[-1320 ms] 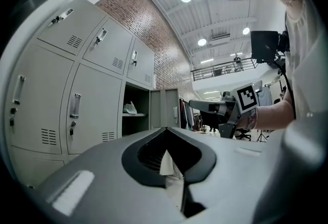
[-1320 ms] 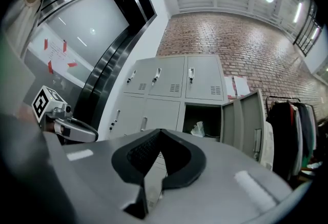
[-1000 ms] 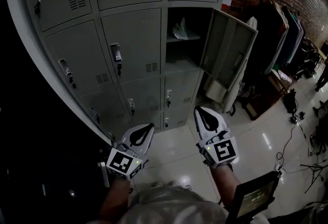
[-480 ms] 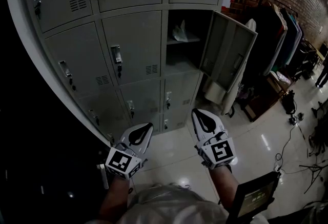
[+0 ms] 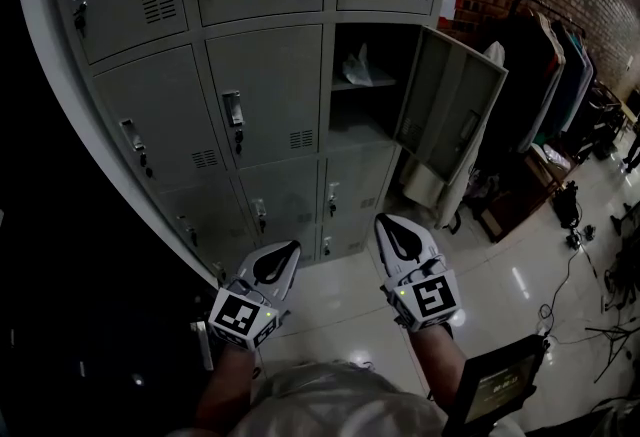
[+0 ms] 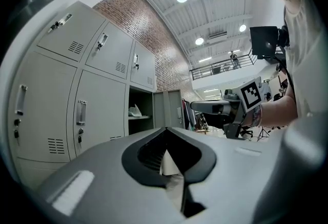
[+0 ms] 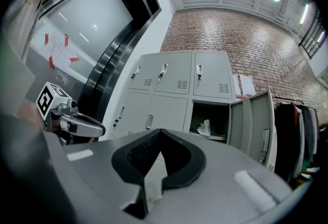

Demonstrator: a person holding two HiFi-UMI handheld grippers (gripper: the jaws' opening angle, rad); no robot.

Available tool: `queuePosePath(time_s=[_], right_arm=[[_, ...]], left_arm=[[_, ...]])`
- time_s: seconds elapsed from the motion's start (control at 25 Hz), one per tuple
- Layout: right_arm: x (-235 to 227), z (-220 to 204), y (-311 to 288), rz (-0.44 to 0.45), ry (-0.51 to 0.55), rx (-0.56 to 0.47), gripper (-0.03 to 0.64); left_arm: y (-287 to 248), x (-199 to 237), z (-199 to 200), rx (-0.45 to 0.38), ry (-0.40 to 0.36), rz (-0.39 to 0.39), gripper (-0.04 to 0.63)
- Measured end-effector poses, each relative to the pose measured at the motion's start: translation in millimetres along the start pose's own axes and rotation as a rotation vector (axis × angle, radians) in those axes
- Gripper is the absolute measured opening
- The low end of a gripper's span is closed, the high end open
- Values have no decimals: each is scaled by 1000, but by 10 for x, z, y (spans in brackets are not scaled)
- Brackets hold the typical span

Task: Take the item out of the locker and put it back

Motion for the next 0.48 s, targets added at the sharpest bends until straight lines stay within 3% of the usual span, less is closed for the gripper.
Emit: queuePosePath(time_s=[0.48], right_arm=[[-32,-21,-82,10,-5,6,0]], left_arm=[[-74,52,-56,10,-2,-7,6]])
Point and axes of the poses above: the fingertips, and each gripper's own axes: y backward along the fingers, x to its left, z out of its top, the point moved 2 cm from there along y, backward along the fingers, and after that the axes turned 8 degrees about -y, right-handed, at the moved point
